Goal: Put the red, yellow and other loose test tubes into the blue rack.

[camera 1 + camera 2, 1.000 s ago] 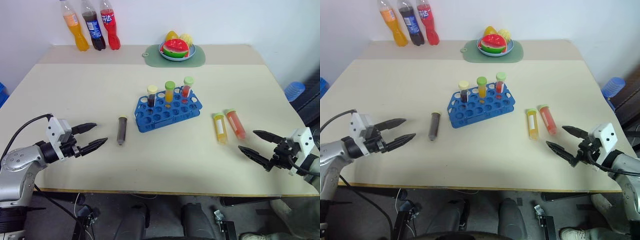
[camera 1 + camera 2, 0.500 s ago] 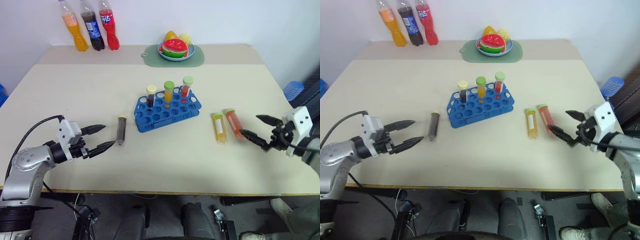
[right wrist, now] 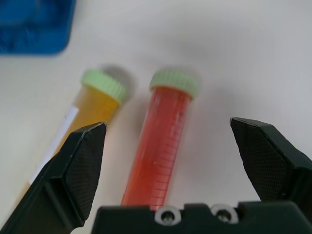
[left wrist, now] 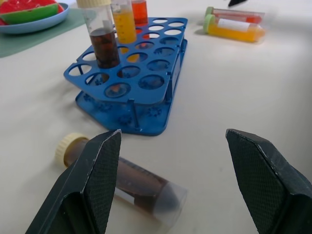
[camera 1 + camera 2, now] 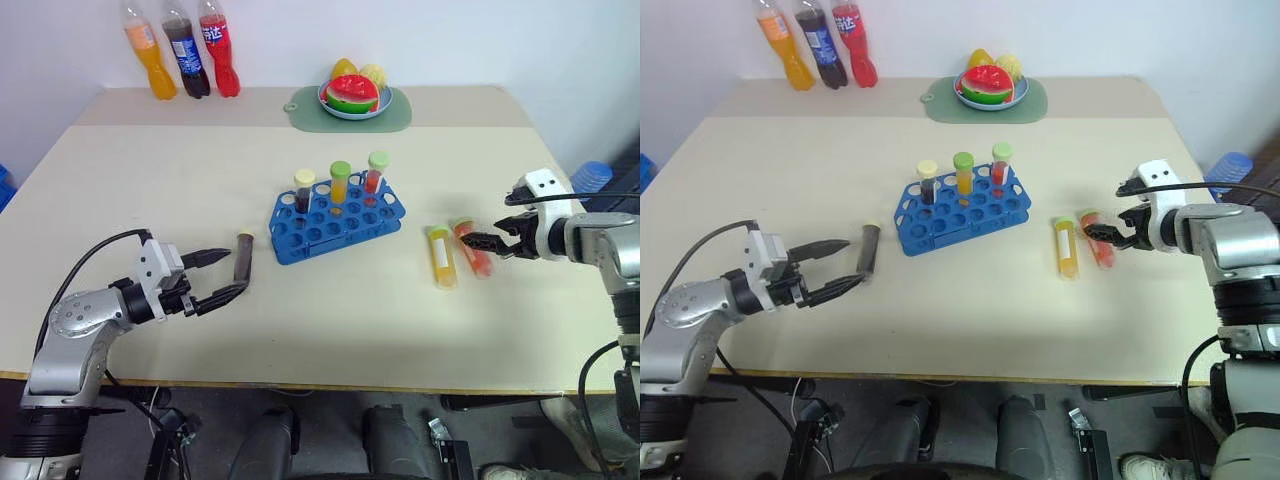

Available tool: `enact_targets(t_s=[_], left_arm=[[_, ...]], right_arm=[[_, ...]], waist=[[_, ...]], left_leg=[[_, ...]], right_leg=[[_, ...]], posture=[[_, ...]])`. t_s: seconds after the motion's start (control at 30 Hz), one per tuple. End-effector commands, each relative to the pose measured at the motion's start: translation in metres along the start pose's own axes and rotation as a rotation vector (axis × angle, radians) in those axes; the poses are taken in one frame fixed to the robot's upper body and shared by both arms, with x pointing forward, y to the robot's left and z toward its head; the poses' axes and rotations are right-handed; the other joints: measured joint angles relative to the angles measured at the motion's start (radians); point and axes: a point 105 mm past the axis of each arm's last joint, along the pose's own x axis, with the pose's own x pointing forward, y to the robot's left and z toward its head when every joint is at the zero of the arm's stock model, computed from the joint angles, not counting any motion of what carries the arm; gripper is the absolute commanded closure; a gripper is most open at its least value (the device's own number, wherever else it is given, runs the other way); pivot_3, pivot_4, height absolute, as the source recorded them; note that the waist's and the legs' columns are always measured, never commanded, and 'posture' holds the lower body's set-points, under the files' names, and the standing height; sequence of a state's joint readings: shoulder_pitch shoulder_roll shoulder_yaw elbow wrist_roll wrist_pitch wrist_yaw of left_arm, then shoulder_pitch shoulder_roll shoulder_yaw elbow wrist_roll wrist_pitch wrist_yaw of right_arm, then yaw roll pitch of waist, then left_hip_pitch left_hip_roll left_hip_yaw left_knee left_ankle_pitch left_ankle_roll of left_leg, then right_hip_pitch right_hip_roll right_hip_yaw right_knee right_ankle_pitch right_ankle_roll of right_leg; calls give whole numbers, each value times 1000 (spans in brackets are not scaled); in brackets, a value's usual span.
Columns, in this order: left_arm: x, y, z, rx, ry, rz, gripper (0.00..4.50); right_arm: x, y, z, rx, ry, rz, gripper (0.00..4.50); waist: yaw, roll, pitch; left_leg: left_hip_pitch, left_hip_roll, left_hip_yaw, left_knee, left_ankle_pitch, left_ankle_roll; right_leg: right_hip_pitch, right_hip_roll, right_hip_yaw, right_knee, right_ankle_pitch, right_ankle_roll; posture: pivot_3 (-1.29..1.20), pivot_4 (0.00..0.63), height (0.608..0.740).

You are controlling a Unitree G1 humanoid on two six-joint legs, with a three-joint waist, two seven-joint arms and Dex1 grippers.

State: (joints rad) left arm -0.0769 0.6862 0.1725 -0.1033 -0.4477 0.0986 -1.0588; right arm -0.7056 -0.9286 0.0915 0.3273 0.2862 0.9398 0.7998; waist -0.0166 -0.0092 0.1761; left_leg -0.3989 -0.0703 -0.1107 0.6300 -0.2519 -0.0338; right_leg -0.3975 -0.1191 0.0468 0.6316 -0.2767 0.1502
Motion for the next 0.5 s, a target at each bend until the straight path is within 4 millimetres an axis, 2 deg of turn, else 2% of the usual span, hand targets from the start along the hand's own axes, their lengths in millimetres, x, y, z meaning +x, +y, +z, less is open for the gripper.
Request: enact_targets(t_s=[0.03, 0.27, 0.37, 0.5], left_arm=[[-1, -3, 8, 30, -22, 1, 970], [-4, -8, 9, 21, -21, 15, 970], [-4, -10, 10, 12, -26, 21, 940], [-5, -10, 10, 9, -23, 24, 940]], right_arm=[[1, -6, 8, -50, 6, -19, 0], [23, -10, 8, -77, 66, -14, 0], [30, -10, 8, -95, 102, -8, 782], [32, -11, 10, -147, 130, 8, 2762]], waist=[[0, 0, 0], [-4, 0, 0], [-5, 0, 0], [-4, 0, 0]], left_leg=[[-1, 0, 0, 0, 0, 0], [-1, 0, 0, 0, 0, 0], [-2, 0, 1, 1, 0, 0], [-2, 0, 1, 0, 0, 0]], right_leg=[[-1, 0, 0, 0, 0, 0], [-2, 0, 0, 1, 0, 0], [-2, 0, 0, 1, 0, 0], [-2, 0, 0, 1, 0, 0]], posture=[[0, 150, 740], [0, 150, 740], [0, 150, 740], [0, 150, 740]])
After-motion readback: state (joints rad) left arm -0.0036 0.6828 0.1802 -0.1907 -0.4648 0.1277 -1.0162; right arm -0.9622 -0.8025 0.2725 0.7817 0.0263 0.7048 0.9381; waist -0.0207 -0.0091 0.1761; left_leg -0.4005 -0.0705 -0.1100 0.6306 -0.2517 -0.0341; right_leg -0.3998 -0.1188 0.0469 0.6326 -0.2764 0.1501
